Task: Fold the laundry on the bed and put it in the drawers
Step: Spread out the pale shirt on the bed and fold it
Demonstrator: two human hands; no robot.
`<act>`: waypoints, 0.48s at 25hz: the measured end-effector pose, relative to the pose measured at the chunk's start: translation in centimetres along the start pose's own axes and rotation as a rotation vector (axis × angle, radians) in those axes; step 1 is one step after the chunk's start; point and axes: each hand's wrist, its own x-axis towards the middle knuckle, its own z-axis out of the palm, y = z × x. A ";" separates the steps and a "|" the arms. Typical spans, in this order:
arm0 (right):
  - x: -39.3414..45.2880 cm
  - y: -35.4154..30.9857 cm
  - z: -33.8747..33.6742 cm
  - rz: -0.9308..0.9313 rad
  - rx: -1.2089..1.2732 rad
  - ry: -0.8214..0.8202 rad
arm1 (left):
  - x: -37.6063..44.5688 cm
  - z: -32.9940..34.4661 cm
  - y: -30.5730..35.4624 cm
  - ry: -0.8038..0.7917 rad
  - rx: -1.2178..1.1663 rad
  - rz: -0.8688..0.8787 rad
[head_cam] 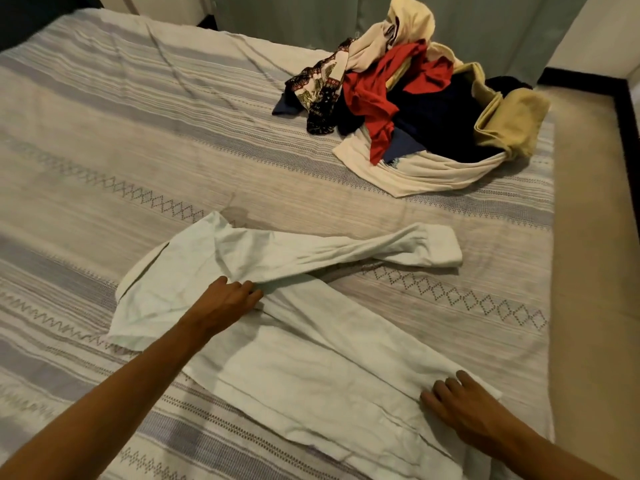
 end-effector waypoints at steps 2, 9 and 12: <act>-0.4 0.9 -0.3 0.048 0.046 -0.083 | -1.2 -1.3 -0.5 0.055 -0.013 -0.023; 2.0 2.4 -5.1 0.140 0.330 -0.246 | -3.4 2.6 2.5 0.021 -0.058 -0.093; 7.9 4.7 -10.3 0.865 1.139 0.025 | -3.1 3.5 3.0 0.081 -0.119 -0.151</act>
